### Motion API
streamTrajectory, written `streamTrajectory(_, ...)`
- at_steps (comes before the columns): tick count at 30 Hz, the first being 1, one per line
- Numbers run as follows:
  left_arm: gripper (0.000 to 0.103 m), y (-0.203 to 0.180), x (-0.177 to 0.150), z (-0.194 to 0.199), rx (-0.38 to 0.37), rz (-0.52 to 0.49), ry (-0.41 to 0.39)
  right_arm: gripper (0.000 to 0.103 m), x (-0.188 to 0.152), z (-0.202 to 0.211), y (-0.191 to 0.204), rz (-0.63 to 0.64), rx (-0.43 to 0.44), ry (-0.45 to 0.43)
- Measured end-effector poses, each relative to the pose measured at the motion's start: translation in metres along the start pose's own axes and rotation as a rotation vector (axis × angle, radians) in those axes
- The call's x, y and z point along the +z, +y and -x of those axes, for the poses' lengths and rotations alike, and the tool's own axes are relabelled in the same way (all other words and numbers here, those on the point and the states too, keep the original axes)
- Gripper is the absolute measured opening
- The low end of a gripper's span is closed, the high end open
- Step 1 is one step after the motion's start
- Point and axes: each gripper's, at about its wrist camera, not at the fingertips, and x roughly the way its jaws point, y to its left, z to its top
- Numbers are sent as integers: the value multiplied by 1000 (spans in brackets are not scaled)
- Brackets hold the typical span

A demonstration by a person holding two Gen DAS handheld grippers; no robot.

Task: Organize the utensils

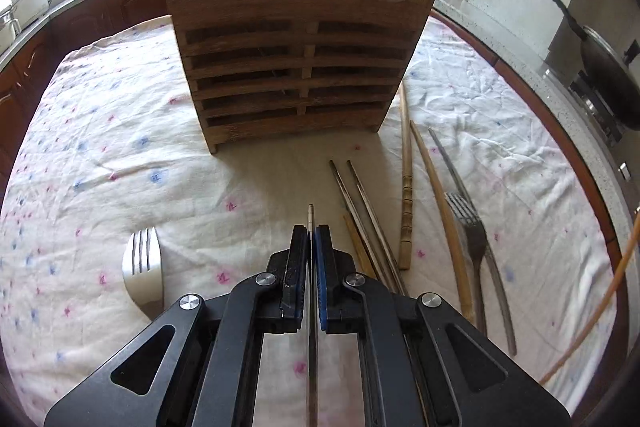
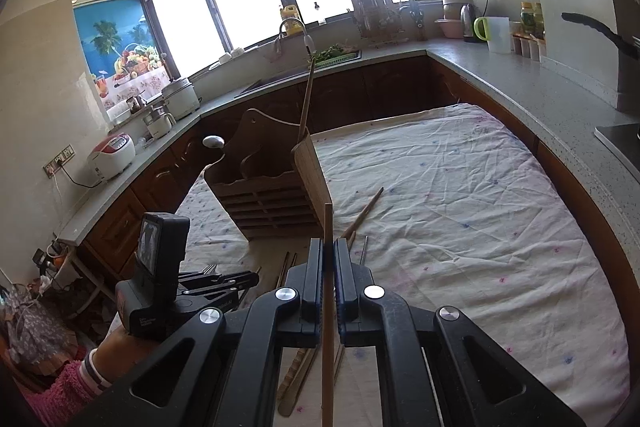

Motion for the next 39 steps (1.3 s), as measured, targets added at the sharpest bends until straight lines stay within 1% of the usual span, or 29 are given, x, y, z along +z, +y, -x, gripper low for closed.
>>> streamTrajectory(3, 3, 4, -3, 33, -44, 39, -62, 5, 5, 6, 5, 9, 7, -17)
streamTrajectory(8, 3, 11, -7, 90, -83, 77, -175, 5, 15, 18, 14, 24, 21, -59)
streamTrajectory(13, 3, 19, -8, 129, -96, 89, -250, 5, 25, 25, 25, 43, 34, -92)
streamTrajectory(16, 3, 20, -8, 146, -99, 90, -284, 5, 31, 29, 31, 60, 42, -111)
streamTrajectory(23, 3, 23, -3, 171, -94, 90, -347, 5, 50, 33, 42, 85, 54, -159)
streamTrajectory(29, 3, 28, 4, 183, -85, 96, -388, 5, 63, 30, 45, 91, 63, -185)
streamTrajectory(34, 3, 32, 16, 189, -81, 103, -419, 5, 72, 24, 46, 91, 67, -196)
streamTrajectory(39, 3, 36, 34, 196, -78, 106, -456, 5, 86, 17, 47, 80, 68, -221)
